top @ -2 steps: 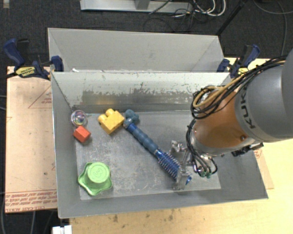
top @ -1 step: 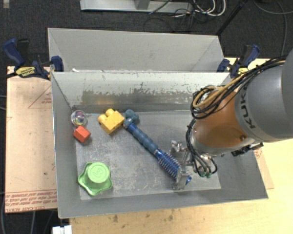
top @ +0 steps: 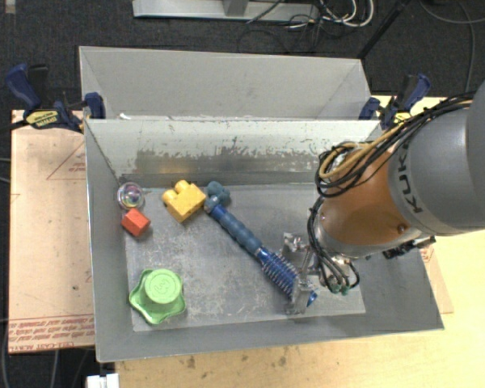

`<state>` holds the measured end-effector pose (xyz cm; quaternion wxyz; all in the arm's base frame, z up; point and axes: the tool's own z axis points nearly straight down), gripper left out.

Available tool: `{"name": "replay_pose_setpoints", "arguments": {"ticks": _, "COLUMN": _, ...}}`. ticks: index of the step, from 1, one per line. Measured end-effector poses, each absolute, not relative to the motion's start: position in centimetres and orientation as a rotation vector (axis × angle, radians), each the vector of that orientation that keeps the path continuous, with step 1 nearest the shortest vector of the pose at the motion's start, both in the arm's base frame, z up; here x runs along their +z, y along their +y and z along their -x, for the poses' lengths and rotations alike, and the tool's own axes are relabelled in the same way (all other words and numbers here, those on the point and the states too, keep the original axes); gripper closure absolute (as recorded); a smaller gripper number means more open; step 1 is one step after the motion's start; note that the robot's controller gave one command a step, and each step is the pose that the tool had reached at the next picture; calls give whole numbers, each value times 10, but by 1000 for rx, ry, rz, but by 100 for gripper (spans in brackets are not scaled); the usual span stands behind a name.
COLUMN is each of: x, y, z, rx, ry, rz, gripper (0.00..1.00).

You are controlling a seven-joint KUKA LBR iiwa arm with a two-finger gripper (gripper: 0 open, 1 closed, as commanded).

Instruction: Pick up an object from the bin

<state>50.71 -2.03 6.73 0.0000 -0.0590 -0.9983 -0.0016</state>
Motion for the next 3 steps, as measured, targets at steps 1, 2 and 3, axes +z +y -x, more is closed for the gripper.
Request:
{"name": "replay_pose_setpoints", "arguments": {"ticks": 1, "x": 67, "y": -20, "z": -508, "rx": -5, "ry": -3138, "rz": 185, "gripper": 100}}
{"name": "replay_pose_setpoints", "arguments": {"ticks": 2, "x": 170, "y": -20, "z": -510, "rx": -2, "ry": -3144, "rz": 183, "gripper": 100}}
{"name": "replay_pose_setpoints", "arguments": {"ticks": 3, "x": 175, "y": -19, "z": -510, "rx": -2, "ry": -3138, "rz": 181, "gripper": 100}}
